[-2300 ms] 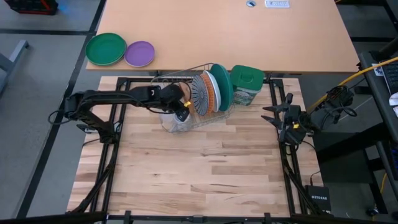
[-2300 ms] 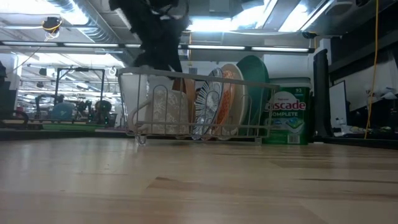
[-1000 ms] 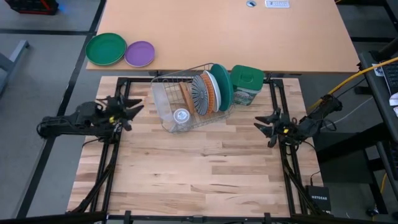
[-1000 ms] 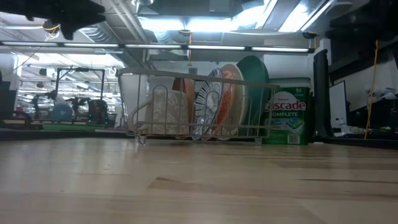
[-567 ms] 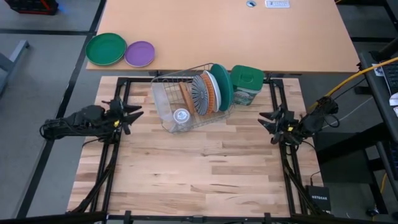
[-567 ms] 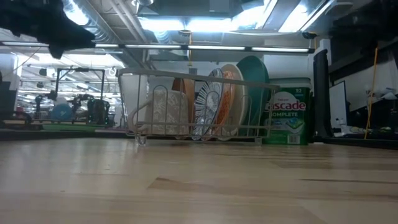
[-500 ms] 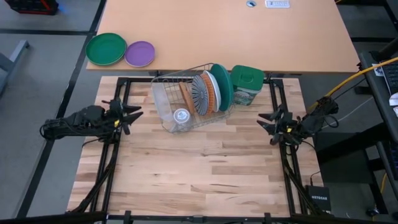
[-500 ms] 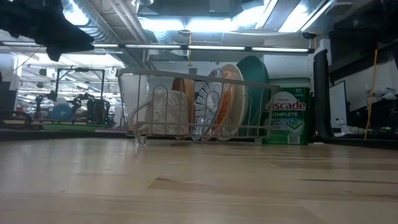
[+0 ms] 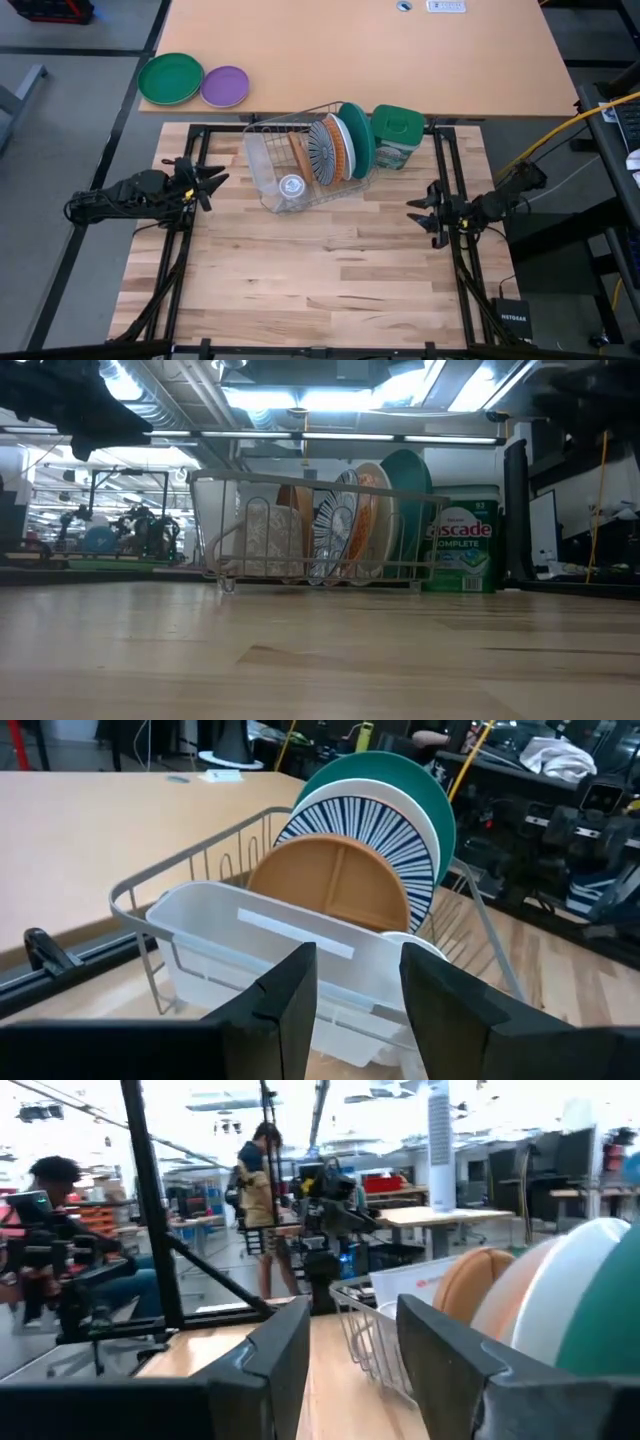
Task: Sort dishes
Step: Return to Home Position
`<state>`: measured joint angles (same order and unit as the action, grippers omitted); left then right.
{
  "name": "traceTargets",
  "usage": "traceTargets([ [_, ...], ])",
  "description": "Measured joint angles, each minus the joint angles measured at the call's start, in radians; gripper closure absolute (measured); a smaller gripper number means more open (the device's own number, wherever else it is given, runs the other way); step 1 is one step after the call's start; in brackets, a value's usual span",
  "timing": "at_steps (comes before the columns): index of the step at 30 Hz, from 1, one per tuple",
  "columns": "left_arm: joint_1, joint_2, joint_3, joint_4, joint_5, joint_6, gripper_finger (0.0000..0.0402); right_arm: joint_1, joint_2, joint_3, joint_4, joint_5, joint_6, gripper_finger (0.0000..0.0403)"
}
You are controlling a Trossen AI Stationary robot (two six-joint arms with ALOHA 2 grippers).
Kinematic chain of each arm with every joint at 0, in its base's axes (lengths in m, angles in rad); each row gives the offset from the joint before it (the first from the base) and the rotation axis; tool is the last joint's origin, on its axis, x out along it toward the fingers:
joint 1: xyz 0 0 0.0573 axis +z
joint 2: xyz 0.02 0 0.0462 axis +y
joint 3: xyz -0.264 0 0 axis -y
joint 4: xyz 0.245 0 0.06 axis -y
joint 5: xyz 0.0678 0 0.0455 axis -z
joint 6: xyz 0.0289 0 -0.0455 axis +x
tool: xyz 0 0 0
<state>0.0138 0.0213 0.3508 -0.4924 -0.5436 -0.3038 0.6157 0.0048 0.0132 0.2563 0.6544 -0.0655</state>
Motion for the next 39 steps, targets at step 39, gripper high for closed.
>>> traceTargets([
  [39, 0.001, 0.0, 0.0, -0.308, 0.0, -0.247, 0.0266, -0.492, 0.019, -0.003, -0.199, -0.483, 0.176, 0.0246],
])
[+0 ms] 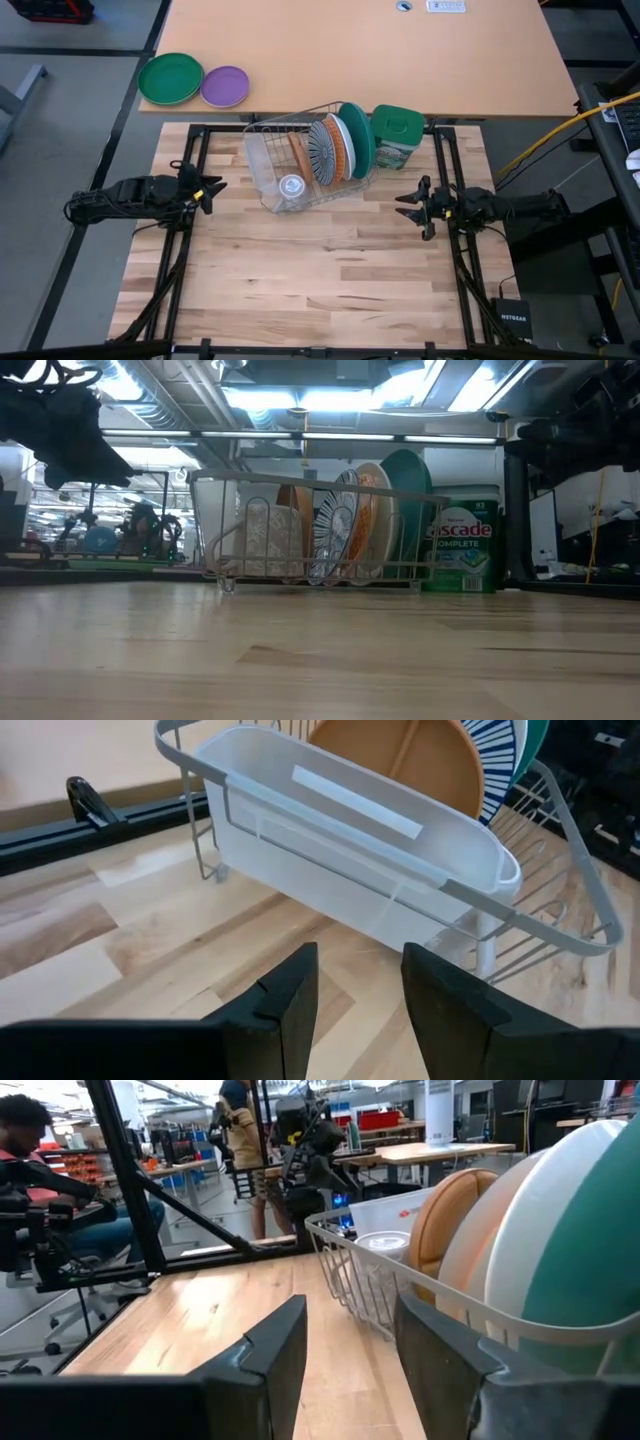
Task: Sort dishes
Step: Return to Home Position
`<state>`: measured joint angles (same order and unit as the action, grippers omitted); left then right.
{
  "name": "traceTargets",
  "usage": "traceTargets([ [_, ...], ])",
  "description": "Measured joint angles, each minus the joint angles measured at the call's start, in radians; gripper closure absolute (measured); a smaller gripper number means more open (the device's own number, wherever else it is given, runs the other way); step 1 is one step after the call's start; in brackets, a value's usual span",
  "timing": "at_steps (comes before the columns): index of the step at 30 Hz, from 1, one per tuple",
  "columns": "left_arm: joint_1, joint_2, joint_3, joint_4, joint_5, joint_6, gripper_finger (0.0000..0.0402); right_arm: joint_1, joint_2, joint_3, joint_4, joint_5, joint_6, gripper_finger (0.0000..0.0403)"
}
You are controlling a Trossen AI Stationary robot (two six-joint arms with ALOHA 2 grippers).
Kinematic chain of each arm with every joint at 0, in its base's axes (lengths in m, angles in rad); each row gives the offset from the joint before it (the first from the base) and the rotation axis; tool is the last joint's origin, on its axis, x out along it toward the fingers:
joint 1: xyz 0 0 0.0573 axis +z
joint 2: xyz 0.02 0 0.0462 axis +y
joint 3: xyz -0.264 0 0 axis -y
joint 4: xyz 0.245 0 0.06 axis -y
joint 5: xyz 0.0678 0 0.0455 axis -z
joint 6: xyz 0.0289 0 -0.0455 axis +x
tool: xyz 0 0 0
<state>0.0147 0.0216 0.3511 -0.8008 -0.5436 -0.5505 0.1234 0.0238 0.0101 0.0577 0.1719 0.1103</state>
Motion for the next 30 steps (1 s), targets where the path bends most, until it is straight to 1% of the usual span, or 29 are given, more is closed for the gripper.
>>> traceTargets([
  [30, 0.0, 0.0, 0.0, -0.002, 0.0, -0.004, 0.0266, 0.0, 0.0, 0.0, 0.0, 0.016, -0.004, 0.0246],
])
